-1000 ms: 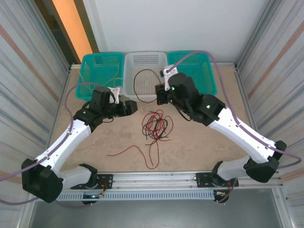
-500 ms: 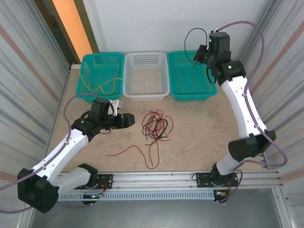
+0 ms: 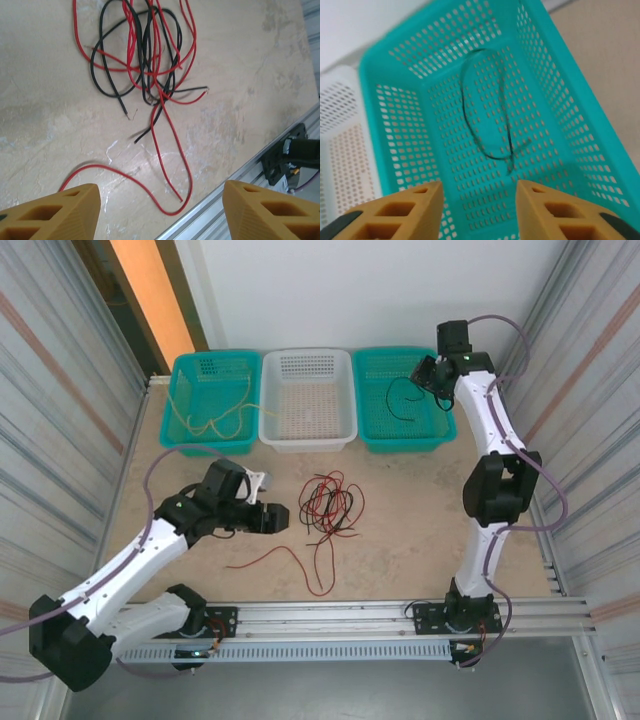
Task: Untangle the cables
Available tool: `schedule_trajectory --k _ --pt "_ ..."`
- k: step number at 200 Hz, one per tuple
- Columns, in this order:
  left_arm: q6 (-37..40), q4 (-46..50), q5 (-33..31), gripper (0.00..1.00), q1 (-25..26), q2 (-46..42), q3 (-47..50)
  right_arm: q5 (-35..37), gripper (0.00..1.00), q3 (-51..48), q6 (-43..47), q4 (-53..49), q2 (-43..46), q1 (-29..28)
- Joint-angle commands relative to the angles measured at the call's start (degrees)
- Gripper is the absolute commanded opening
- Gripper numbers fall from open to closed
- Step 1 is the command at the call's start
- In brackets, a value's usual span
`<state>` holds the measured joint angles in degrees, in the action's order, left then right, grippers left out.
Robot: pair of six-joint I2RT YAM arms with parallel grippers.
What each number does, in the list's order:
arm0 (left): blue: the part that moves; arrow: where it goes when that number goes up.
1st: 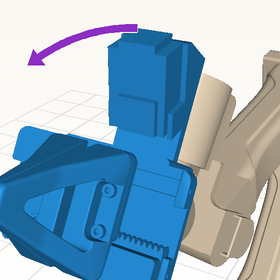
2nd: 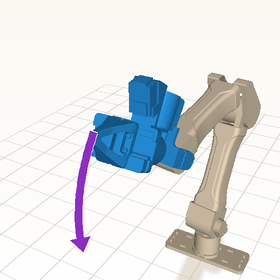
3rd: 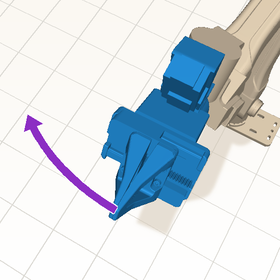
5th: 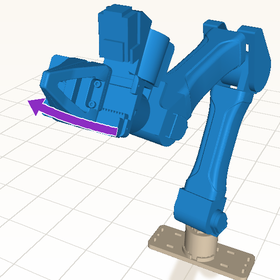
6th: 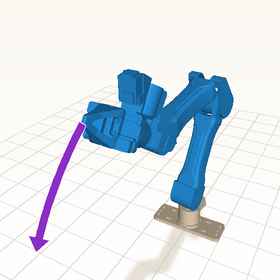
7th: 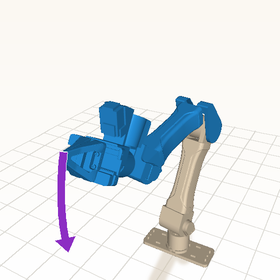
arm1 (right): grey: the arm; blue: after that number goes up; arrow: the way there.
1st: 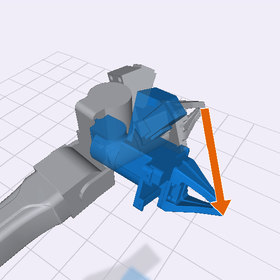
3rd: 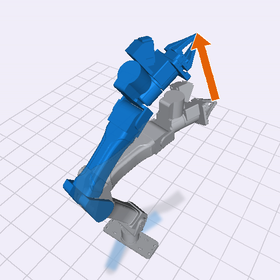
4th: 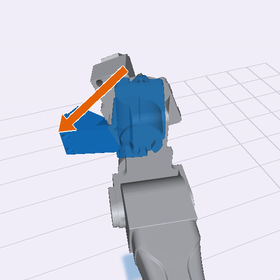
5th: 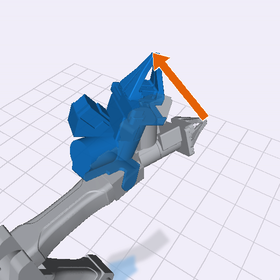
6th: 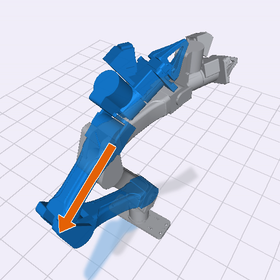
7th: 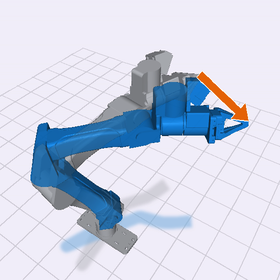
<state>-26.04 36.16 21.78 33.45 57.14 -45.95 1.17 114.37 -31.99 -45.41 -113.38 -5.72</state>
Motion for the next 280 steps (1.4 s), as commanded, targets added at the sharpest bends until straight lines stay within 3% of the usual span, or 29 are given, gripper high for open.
schedule_trajectory --k 1,29,61,84,115,154,182,212,251,280 --pt "2.0 2.4 -0.31 0.66 0.59 0.55 1.24 -0.69 0.55 -4.98 0.03 1.18 7.92 -1.89" --pt "1.79 3.95 -1.33 0.66 4.09 1.71 1.57 -0.4 0.54 -17.91 1.32 5.24 18.63 -6.53" --pt "-0.78 4.88 -4.23 0.66 9.17 4.55 2.18 0.48 0.56 -33.11 1.53 10.03 29.3 -16.7" --pt "-3.06 2.24 -5.98 0.64 9.53 6.23 4.14 1.51 0.56 -42.38 -2.18 12.83 32.26 -24.34" --pt "-2.37 -2.14 -7.77 0.62 9.26 9.54 1.77 -2.87 0.52 -51.96 -10.77 19.15 31.49 -29.42" --pt "0.2 -3.06 -3.3 0.49 9.17 16.92 -2.6 0.78 0.48 -52.05 -13.83 11.64 28.56 -35.38" --pt "1.76 -2.77 -0.53 0.42 10.65 17.39 -2.07 3.57 0.47 -53.28 -15.37 8.31 29.79 -38.45" --pt "3.56 -2.01 0.98 0.39 12.76 21.48 -3.22 4.87 0.48 -54.68 -17.86 8.11 32.81 -36.5" --pt "5.57 -0.3 -1.5 0.38 16.31 29.98 -8.79 2.47 0.48 -53.16 -17.76 8.46 33.19 -34.45" --pt "5.9 0.66 -3.17 0.38 16.32 30.12 -10.86 -0.64 0.44 -53.37 -18.61 10.6 30.74 -35.15"
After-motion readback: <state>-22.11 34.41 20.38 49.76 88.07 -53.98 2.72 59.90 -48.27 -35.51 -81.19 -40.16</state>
